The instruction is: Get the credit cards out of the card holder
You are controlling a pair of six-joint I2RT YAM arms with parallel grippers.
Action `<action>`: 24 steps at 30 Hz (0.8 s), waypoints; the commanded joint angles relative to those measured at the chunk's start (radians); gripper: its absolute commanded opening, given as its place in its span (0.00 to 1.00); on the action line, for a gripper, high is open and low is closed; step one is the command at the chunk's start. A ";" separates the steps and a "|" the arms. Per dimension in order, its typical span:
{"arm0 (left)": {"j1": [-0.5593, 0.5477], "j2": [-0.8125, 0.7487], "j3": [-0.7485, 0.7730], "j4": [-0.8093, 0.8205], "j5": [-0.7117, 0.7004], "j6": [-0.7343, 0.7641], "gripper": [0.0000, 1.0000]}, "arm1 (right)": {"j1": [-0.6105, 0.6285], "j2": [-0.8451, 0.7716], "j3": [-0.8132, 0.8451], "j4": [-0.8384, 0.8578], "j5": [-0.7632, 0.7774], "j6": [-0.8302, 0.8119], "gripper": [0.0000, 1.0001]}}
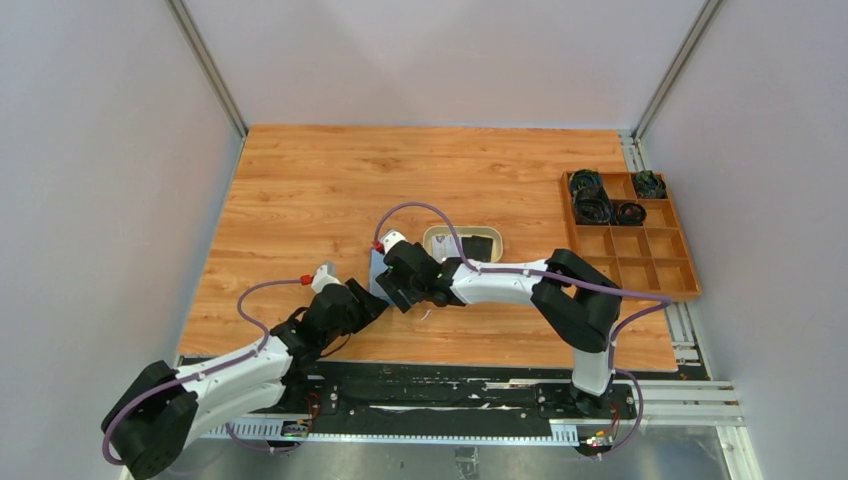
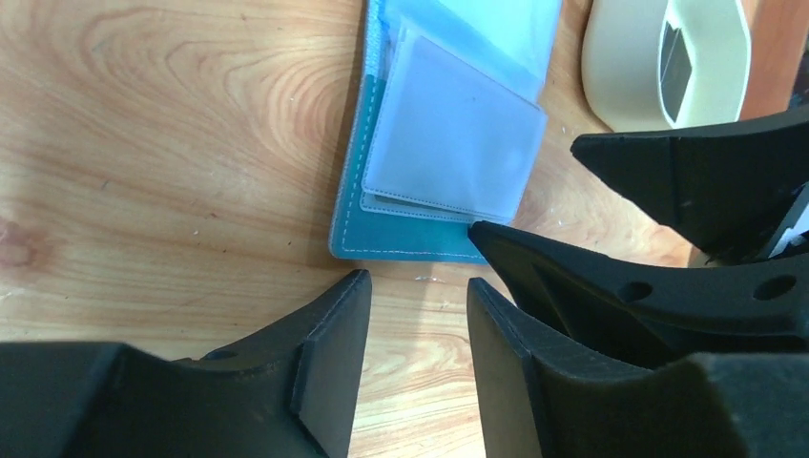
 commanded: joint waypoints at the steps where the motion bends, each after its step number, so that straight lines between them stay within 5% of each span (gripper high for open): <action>1: 0.002 -0.034 -0.066 -0.026 -0.071 -0.063 0.53 | -0.005 0.016 -0.056 -0.082 -0.024 0.002 0.80; 24: 0.002 0.110 -0.172 0.178 -0.201 -0.264 0.51 | -0.004 0.007 -0.088 -0.057 -0.048 0.023 0.80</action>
